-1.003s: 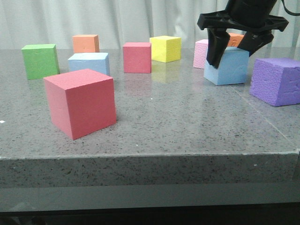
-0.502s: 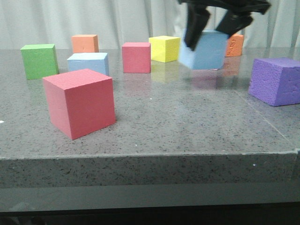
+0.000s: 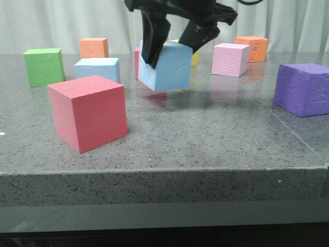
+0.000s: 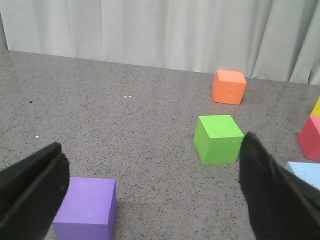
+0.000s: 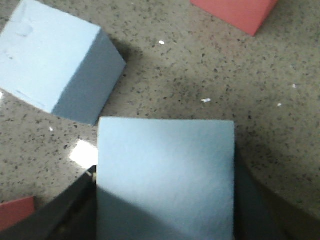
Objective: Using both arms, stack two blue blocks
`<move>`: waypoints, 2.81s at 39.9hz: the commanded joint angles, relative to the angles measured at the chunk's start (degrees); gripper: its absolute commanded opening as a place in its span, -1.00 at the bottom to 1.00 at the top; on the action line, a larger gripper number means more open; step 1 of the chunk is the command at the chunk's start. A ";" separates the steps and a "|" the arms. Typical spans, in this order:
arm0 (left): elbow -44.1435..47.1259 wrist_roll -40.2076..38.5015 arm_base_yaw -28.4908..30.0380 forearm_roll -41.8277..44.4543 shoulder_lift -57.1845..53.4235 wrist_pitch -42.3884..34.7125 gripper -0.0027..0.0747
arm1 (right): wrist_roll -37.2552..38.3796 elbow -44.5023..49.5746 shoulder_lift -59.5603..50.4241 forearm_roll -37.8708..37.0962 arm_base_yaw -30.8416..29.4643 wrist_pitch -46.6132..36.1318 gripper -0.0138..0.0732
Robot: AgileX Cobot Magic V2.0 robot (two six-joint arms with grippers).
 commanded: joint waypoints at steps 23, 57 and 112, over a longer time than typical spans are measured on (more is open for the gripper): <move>-2.05 -0.19 -0.43 -0.03 0.39 -5.07 0.80 | 9.29 -1.94 -0.23 -2.94 -0.11 -2.02 0.81; -2.05 -0.19 -0.43 -0.03 0.39 -5.07 0.80 | 9.29 -1.94 -14.34 -4.42 -0.99 -3.62 -0.83; -3.84 -0.06 -2.91 -1.43 6.19 -2.51 0.80 | 4.92 63.85 -78.07 -9.28 -15.62 -22.36 -0.84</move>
